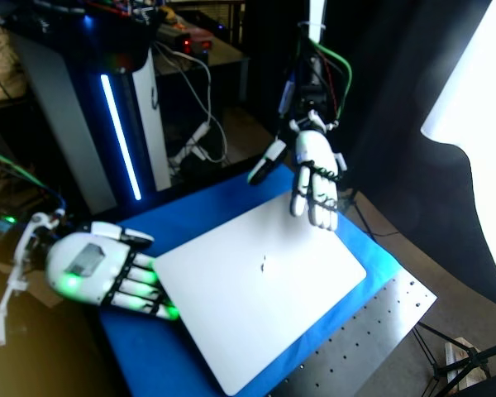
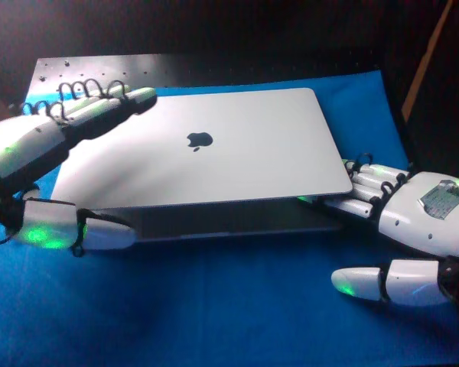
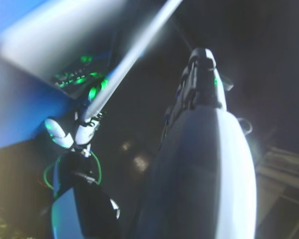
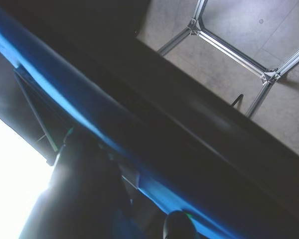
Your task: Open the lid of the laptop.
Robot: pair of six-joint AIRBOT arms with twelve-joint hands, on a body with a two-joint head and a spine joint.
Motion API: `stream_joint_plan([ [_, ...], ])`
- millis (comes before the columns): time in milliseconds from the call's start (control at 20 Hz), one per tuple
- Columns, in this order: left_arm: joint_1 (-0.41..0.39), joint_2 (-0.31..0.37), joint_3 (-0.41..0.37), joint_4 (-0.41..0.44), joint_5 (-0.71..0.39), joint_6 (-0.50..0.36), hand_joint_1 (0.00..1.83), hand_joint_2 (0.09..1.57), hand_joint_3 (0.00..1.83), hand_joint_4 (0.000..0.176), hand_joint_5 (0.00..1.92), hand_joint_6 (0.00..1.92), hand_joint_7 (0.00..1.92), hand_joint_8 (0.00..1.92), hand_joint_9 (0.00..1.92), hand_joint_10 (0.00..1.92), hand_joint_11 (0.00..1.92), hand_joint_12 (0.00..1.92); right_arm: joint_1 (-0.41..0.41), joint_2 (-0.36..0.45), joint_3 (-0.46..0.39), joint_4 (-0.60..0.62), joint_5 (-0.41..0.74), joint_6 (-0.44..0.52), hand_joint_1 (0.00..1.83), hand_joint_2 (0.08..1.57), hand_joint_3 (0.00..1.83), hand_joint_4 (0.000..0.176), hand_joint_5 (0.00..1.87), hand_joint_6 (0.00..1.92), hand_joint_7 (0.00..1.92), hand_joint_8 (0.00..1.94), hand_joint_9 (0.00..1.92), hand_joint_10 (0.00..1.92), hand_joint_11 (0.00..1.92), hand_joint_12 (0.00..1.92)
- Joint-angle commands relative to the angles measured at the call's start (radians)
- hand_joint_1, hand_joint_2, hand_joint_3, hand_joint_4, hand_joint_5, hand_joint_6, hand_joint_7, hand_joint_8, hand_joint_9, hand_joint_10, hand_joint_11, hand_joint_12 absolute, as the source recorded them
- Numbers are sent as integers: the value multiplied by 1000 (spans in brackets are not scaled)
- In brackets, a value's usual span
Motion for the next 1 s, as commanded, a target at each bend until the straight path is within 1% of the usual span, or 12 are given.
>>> stream_joint_plan([
  [0,-37,-9,5,-22,-45,59,898,910,13,167,0,0,0,0,0,0,0,0,10,-19,-2,-25,27,13,0,1296,2,0,0,0,0,0,0,0,0,0],
  [50,-59,-12,10,-23,-15,97,894,953,27,176,0,0,0,0,0,0,0,0,10,-18,-2,-24,27,13,0,1292,0,0,0,0,0,0,0,0,0,0],
  [150,-83,-17,18,-32,9,137,854,1014,15,176,0,0,0,0,0,0,0,0,10,-17,-2,-24,27,14,0,1284,0,0,0,0,0,0,0,0,5,2],
  [200,-95,-21,24,-43,18,158,901,992,1,176,0,0,0,0,0,0,0,0,10,-16,-2,-24,27,14,0,1293,1,0,0,0,0,0,0,0,0,0],
  [450,-133,-46,55,-79,-1,163,922,1035,14,176,0,0,0,0,0,0,0,0,10,-16,-2,-24,27,20,0,1285,0,0,0,0,0,0,0,0,0,0],
  [500,-145,-52,60,-84,-10,163,917,1015,2,164,0,0,0,0,0,0,0,0,10,-16,-2,-24,27,21,0,1287,0,0,0,0,0,0,0,0,0,0],
  [600,-163,-63,67,-102,-41,165,866,1019,3,154,0,0,0,0,0,0,0,0,10,-16,-2,-24,27,23,0,1273,0,0,0,0,0,0,0,0,0,0],
  [750,-193,-75,78,-136,-95,169,913,992,0,163,0,0,0,0,0,0,0,0,10,-16,-2,-24,28,26,0,1271,0,0,0,0,0,0,0,0,0,0],
  [800,-196,-78,82,-155,-119,171,897,993,0,158,0,0,0,0,0,0,0,0,10,-16,-2,-24,28,26,0,1269,0,0,0,0,0,0,0,0,0,0],
  [850,-197,-78,84,-170,-136,171,902,1013,2,143,0,0,0,0,0,0,0,0,10,-16,-2,-24,28,26,0,1277,0,0,2,1,0,0,0,0,0,0],
  [900,-199,-78,85,-182,-151,171,840,1016,3,140,0,0,0,0,0,0,0,0,10,-16,-2,-24,28,26,0,1277,0,0,7,3,0,0,0,0,0,0],
  [950,-199,-78,85,-194,-163,171,905,1023,4,147,0,0,0,0,0,0,0,0,10,-16,-2,-24,28,26,0,1276,0,0,0,0,0,0,0,0,0,0],
])
